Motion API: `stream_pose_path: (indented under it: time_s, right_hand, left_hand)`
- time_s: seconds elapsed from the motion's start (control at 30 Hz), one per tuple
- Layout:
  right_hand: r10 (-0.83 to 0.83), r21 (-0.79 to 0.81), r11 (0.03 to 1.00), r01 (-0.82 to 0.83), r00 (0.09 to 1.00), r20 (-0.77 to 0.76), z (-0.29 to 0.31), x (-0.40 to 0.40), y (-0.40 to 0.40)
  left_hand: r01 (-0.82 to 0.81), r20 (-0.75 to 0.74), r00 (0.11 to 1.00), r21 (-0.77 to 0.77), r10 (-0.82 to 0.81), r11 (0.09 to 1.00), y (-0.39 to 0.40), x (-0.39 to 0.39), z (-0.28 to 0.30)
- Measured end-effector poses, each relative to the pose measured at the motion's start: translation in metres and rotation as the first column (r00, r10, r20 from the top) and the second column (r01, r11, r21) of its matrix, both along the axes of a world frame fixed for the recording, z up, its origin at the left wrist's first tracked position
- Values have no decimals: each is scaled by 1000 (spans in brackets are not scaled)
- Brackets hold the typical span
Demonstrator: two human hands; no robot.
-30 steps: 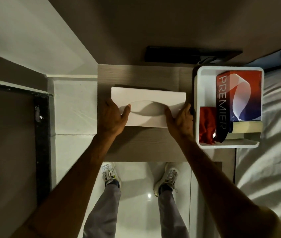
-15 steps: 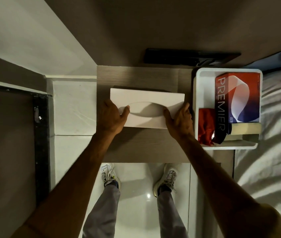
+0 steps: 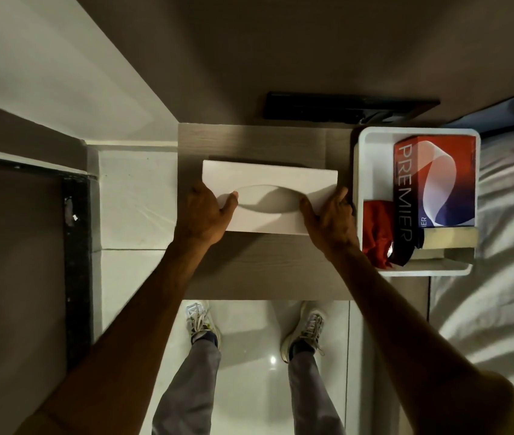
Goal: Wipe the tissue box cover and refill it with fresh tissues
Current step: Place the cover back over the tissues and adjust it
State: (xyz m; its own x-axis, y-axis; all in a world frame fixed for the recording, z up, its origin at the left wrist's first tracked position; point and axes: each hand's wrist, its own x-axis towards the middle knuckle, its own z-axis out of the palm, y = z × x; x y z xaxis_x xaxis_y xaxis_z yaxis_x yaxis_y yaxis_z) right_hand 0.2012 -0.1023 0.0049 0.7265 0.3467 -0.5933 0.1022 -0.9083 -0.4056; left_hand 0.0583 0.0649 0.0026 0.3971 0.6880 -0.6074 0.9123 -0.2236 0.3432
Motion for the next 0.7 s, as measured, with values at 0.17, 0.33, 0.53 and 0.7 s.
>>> stream_pose_path:
  time_s: [0.17,0.33,0.53,0.7]
  right_hand:
    - [-128,64,990,129,991,-24,-4,2,5]
    - [-179,112,978,176,984,16,-11,-4,2]
    - [-102,2,995,102,995,-6,-3,-2,0]
    - [255,-58,963,-263,819,514,6,-24,-7]
  left_hand:
    - [-80,38,996,-63,83,995,-1,1,-2]
    - [-83,52,995,-60,86,995,-1,-3,-4]
    - [-94,76,992,-61,99,994,-8,-12,-2]
    - [-136,126,982,-61,143,989,-12,-26,-7]
